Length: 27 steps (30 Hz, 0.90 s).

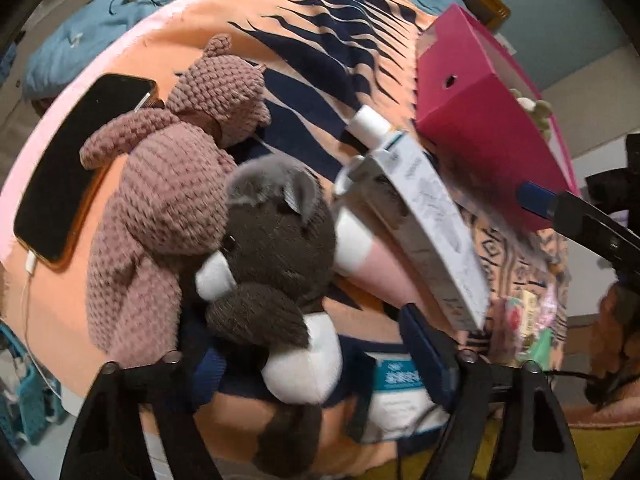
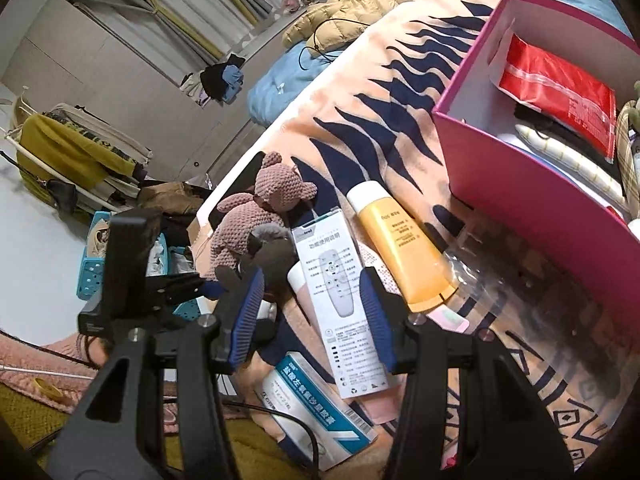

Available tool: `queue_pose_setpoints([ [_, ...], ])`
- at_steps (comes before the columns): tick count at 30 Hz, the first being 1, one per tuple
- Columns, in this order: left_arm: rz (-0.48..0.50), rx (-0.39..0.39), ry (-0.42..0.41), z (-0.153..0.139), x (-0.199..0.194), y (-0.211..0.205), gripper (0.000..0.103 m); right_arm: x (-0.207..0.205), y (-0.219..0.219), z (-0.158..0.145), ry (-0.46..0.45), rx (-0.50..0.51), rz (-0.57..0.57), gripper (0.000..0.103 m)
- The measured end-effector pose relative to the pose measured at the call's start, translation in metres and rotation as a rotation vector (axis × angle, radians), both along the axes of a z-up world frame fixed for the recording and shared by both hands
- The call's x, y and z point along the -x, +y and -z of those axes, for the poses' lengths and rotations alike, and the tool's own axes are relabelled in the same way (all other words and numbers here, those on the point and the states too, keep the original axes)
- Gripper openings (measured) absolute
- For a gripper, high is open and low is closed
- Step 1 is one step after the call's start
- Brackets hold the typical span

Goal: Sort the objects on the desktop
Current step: 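Grasp the dark grey plush bear by its head with the right gripper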

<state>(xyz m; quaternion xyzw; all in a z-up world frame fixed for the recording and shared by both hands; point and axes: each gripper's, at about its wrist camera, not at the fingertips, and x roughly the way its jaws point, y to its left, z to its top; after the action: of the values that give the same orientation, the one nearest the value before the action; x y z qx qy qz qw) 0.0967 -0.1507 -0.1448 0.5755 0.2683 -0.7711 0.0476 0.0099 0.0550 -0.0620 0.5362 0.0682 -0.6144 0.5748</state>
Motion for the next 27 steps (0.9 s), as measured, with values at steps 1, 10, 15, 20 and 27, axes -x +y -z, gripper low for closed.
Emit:
queue_pose_setpoints([
  [1, -0.004, 0.011, -0.007, 0.001, 0.001, -0.001, 0.068, 0.001, 0.002, 0.0, -0.001, 0.0, 0.005, 0.052],
  [10, 0.035, 0.08, 0.031, -0.02, -0.011, -0.004, 0.039, 0.0, 0.006, -0.001, 0.001, 0.018, 0.003, 0.052],
  [15, 0.153, 0.086, 0.129, -0.059, -0.013, 0.007, 0.039, -0.011, -0.001, -0.006, 0.008, 0.049, -0.045, 0.052],
  [20, 0.327, 0.11, 0.22, -0.087, -0.002, 0.038, 0.039, -0.016, -0.009, -0.021, 0.034, 0.091, -0.08, 0.071],
  [27, 0.498, 0.116, 0.258, -0.092, 0.011, 0.071, 0.039, -0.001, 0.004, -0.013, -0.021, 0.071, -0.05, 0.072],
])
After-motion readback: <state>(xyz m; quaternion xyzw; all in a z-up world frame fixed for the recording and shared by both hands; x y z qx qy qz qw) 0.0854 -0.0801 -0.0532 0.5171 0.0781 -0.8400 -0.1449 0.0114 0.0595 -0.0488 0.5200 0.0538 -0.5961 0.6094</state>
